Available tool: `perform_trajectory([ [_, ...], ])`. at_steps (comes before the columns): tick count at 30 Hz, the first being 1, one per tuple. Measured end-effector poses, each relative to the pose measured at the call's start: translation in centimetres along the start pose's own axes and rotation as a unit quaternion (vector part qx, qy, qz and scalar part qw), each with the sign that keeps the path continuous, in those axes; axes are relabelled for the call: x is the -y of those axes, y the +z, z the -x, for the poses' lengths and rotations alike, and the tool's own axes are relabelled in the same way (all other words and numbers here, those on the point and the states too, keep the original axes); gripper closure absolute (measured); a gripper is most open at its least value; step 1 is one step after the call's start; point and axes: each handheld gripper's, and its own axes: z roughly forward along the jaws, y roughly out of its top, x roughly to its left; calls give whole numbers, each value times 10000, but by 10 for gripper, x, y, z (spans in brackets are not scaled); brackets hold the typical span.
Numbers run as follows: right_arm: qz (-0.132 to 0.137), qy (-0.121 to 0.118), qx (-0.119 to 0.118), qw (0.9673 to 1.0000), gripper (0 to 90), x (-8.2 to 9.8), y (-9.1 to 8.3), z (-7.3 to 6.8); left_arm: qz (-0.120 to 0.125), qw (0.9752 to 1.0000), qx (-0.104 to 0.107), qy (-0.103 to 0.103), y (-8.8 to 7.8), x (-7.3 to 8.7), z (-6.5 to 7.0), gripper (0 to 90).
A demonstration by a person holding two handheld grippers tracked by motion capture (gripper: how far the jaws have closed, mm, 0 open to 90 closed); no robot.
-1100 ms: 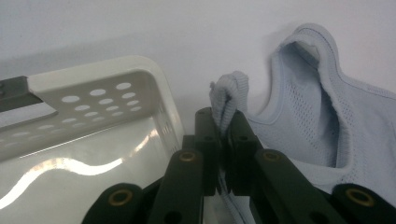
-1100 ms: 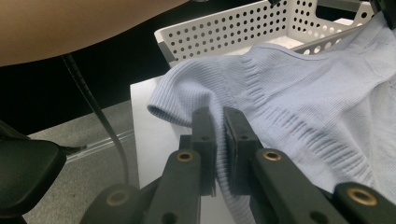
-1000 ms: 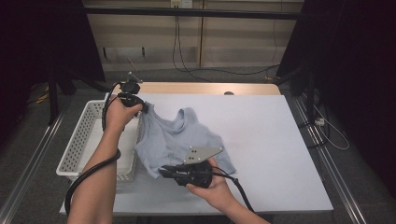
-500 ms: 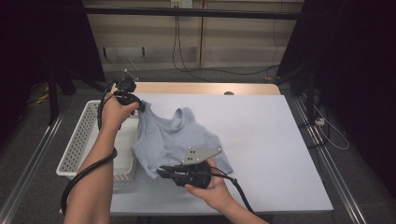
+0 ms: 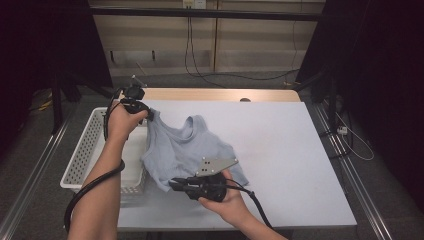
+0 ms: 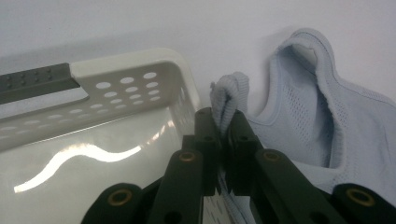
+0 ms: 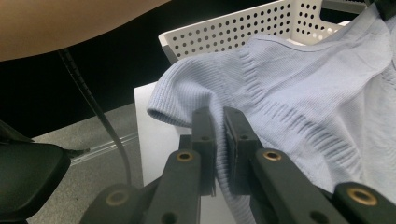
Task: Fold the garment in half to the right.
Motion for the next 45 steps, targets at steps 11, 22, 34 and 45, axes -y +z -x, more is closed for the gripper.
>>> perform_trajectory([
  [11, -55, 120, 81, 9999, 848, 8, -4, 6, 35, 9999, 8, -113, 8, -2, 3, 840],
  [22, -115, 255, 111, 9995, 847, 14, -7, 8, 94, 9998, -80, -175, 14, -6, 11, 831],
  [34, -180, 280, 197, 9993, 851, 17, -13, 11, 140, 9996, -129, -212, 9, -1, 8, 823],
  [45, -162, 472, 366, 9981, 852, 22, -28, 19, 162, 9995, -147, -212, 14, -5, 14, 815],
])
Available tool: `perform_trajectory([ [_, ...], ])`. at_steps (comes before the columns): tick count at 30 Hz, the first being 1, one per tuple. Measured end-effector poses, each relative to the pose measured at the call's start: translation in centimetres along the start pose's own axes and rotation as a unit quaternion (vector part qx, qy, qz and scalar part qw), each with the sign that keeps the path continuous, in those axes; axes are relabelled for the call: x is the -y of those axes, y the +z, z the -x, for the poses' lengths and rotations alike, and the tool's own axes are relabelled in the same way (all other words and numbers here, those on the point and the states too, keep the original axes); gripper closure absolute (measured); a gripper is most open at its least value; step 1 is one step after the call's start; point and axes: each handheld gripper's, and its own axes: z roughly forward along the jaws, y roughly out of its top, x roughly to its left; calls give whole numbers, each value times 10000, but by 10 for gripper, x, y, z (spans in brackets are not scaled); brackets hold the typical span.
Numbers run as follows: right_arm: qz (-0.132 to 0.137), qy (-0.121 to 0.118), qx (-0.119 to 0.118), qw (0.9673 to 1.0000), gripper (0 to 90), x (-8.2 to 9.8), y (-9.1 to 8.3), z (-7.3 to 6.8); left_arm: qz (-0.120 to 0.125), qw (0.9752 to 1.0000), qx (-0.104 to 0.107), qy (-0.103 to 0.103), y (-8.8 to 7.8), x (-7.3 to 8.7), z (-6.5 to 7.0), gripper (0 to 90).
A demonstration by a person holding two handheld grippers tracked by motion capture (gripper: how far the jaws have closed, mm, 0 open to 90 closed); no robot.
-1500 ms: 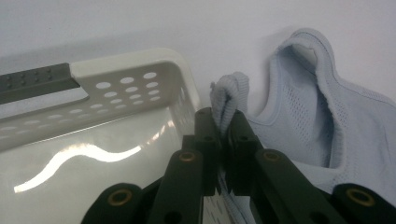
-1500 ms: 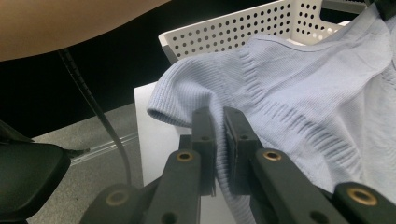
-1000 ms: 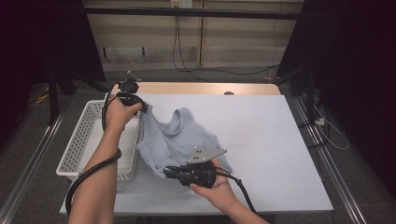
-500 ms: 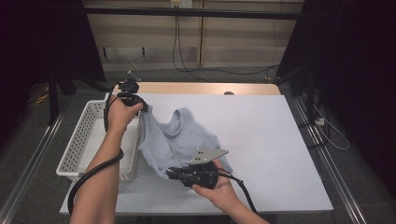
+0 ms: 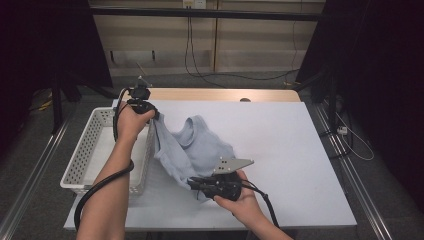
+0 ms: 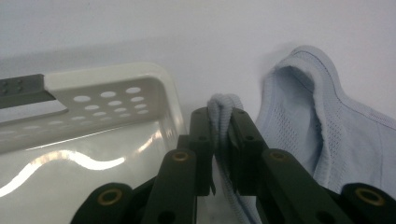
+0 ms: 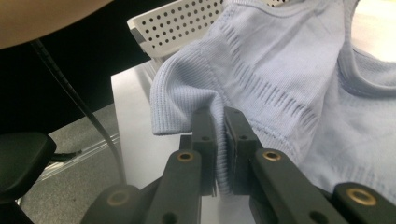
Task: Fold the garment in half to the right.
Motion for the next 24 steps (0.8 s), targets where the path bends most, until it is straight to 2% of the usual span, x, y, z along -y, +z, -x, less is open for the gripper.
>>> perform_trajectory([
  [6, -42, 85, 61, 9999, 852, 5, -4, 2, 15, 10000, 5, -4, 2, -3, 5, 820],
  [16, -67, 67, 228, 9997, 852, 7, -12, 6, 51, 10000, 38, 31, 6, -3, 9, 822],
  [24, 40, 232, 314, 9992, 852, 13, -19, 13, 135, 9999, 58, 60, 10, -5, 15, 823],
])
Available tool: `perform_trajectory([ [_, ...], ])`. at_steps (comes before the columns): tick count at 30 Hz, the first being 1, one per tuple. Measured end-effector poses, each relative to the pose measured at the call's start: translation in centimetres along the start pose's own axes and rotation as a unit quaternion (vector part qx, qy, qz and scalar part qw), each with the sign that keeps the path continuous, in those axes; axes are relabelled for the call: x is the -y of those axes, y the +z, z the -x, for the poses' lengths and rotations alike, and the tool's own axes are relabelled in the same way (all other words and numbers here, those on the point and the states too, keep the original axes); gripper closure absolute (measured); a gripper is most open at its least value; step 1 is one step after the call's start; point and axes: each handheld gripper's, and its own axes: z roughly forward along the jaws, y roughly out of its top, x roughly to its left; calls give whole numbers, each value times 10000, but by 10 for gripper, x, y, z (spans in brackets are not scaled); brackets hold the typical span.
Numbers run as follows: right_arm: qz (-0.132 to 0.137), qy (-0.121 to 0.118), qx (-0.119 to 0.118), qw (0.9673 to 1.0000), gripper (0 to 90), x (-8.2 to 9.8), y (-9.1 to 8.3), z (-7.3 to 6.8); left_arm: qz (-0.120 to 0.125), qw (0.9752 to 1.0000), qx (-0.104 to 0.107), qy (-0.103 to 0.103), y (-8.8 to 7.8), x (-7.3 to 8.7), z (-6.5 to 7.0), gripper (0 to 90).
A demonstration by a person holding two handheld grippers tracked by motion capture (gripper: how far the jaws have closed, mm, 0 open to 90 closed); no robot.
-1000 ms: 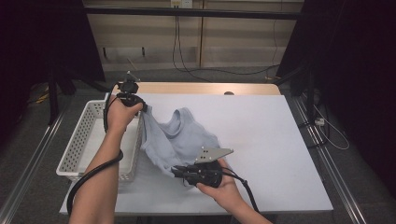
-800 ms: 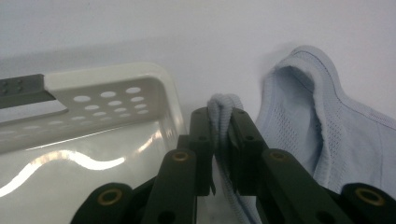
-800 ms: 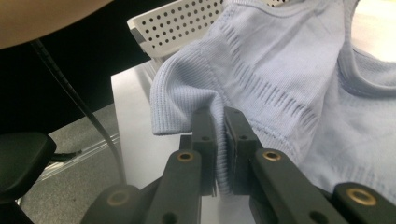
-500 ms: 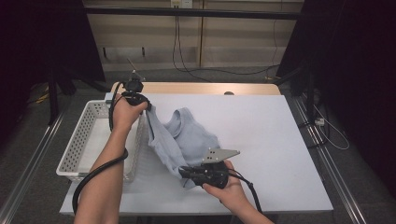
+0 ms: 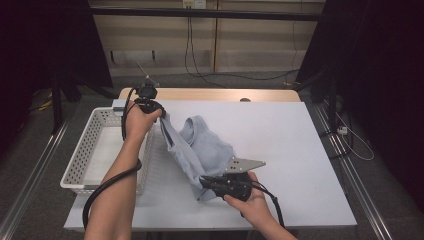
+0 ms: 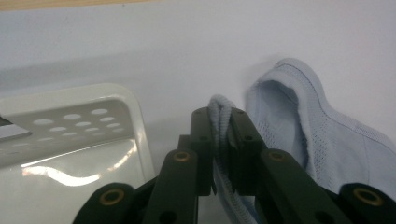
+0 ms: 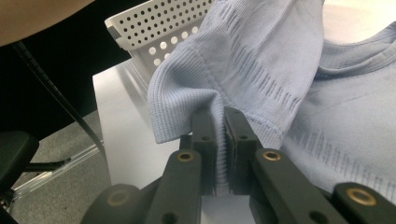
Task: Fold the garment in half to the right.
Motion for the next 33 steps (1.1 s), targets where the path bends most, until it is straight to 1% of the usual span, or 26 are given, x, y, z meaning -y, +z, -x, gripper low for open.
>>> perform_trajectory([
  [5, -10, -75, 47, 10000, 852, 1, -1, 1, 13, 10000, -4, 6, 1, -1, 2, 821],
  [8, 2, -51, 67, 10000, 852, 1, -2, 2, 43, 10000, 10, 12, 1, -1, 3, 819],
  [13, -2, -49, 102, 9999, 852, 3, -4, 4, 25, 10000, 19, 24, 2, -2, 4, 804],
  [15, 4, -43, 132, 9999, 852, 3, -5, 5, 54, 10000, 42, 22, 3, -3, 5, 804],
  [19, 11, -3, 181, 9998, 852, 4, -8, 10, 38, 10000, 60, 32, 5, -5, 7, 799],
  [22, 6, 6, 212, 9998, 852, 6, -10, 12, 26, 9999, 60, 98, 6, -7, 10, 797],
  [33, -9, 45, 297, 9995, 851, 9, -14, 14, 106, 9996, 171, 177, 10, -12, 19, 783],
])
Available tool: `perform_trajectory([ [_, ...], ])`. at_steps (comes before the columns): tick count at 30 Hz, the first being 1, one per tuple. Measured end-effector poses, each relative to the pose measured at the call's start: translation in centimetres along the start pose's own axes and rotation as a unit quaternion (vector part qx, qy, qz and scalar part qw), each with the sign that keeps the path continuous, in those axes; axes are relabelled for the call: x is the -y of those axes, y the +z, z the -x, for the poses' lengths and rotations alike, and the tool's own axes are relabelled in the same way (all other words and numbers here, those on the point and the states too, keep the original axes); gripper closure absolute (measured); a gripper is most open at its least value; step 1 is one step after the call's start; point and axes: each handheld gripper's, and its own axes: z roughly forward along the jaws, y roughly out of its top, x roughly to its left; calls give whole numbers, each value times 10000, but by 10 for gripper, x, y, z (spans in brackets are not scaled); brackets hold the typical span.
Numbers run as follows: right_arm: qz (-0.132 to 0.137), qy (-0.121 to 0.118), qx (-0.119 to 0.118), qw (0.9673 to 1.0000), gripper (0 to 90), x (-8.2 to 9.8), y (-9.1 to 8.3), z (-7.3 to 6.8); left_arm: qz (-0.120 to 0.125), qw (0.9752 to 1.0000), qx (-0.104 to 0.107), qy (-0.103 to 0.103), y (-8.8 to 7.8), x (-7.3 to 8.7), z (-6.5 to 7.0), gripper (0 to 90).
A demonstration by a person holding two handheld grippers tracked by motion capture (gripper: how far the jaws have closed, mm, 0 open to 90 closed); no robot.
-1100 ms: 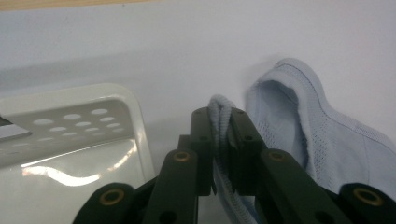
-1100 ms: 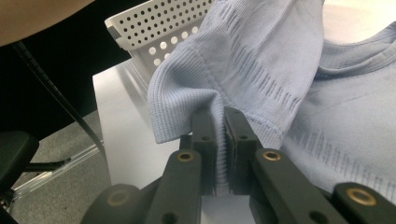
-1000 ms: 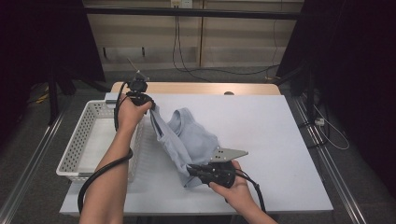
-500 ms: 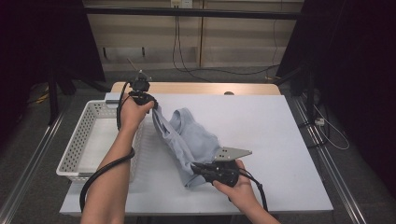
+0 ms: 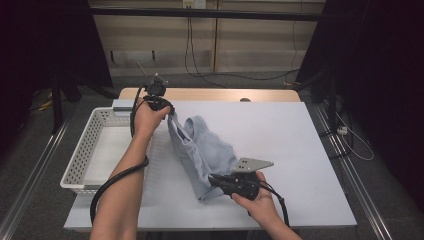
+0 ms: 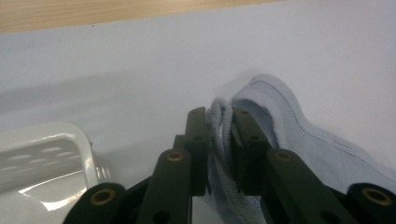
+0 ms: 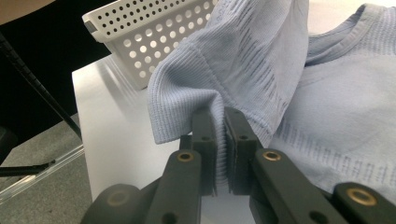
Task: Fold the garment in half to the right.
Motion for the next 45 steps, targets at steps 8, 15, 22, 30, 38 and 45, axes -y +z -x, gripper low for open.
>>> perform_trajectory([
  [8, 21, 13, 69, 10000, 851, 2, -4, 1, 45, 9999, 90, 64, 4, -3, 6, 757],
  [15, 35, 60, 138, 9999, 850, 5, -6, 1, 106, 9998, 147, 129, 10, -5, 11, 737],
  [22, -18, 78, 202, 9998, 850, 9, -8, 4, 321, 9991, 130, 227, 11, -9, 17, 599],
  [30, -78, 108, 325, 9994, 849, 13, -10, 6, 382, 9988, 53, 306, 11, -8, 15, 363],
  [38, -210, 102, 445, 9987, 847, 18, -11, 8, 314, 9989, 72, 343, 7, -2, 14, 305],
  [45, -295, 83, 692, 9971, 845, 18, -13, 12, 308, 9988, 95, 366, 5, 4, 15, 285],
])
